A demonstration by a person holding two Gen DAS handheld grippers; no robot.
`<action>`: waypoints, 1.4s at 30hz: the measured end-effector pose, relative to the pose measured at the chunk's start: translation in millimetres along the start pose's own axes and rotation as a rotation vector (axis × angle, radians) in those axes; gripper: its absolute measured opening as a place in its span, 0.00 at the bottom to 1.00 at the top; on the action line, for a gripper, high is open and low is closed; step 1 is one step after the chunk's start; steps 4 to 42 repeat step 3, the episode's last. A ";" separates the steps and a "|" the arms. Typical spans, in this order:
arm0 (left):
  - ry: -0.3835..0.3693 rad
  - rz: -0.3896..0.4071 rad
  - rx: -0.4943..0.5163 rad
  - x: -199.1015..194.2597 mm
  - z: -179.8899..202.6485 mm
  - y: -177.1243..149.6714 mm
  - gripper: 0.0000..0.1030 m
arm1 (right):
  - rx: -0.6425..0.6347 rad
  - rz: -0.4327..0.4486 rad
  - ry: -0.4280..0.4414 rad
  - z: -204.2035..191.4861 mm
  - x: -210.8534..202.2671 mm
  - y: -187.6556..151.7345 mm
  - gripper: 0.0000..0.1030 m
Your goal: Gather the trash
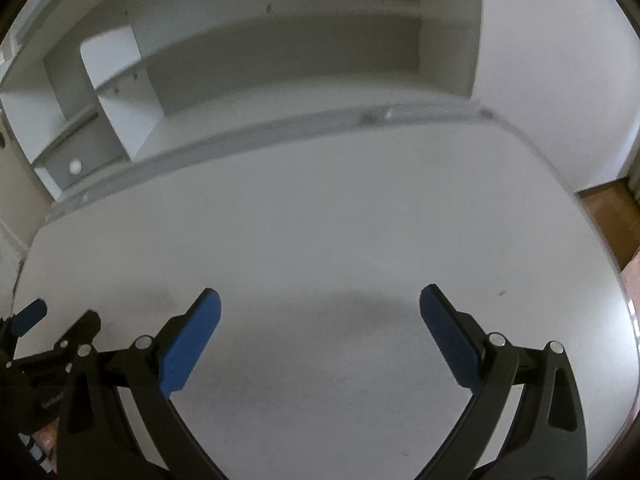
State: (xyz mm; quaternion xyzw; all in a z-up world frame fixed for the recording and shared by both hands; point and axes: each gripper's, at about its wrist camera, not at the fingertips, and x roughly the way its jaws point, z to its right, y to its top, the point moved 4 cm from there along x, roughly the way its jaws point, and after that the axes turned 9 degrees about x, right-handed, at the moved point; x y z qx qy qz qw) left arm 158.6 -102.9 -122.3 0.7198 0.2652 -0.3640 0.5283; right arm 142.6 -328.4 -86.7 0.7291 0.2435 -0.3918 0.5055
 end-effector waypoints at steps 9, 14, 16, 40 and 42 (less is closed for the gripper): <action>-0.028 -0.017 -0.033 5.3 -3.5 -0.8 0.94 | -0.053 -0.007 -0.041 -8.0 3.1 -2.7 0.95; -0.028 -0.017 -0.033 5.3 -3.5 -0.8 0.94 | -0.053 -0.007 -0.041 -8.0 3.1 -2.7 0.95; -0.028 -0.017 -0.033 5.3 -3.5 -0.8 0.94 | -0.053 -0.007 -0.041 -8.0 3.1 -2.7 0.95; -0.028 -0.017 -0.033 5.3 -3.5 -0.8 0.94 | -0.053 -0.007 -0.041 -8.0 3.1 -2.7 0.95; -0.028 -0.017 -0.033 5.3 -3.5 -0.8 0.94 | -0.053 -0.007 -0.041 -8.0 3.1 -2.7 0.95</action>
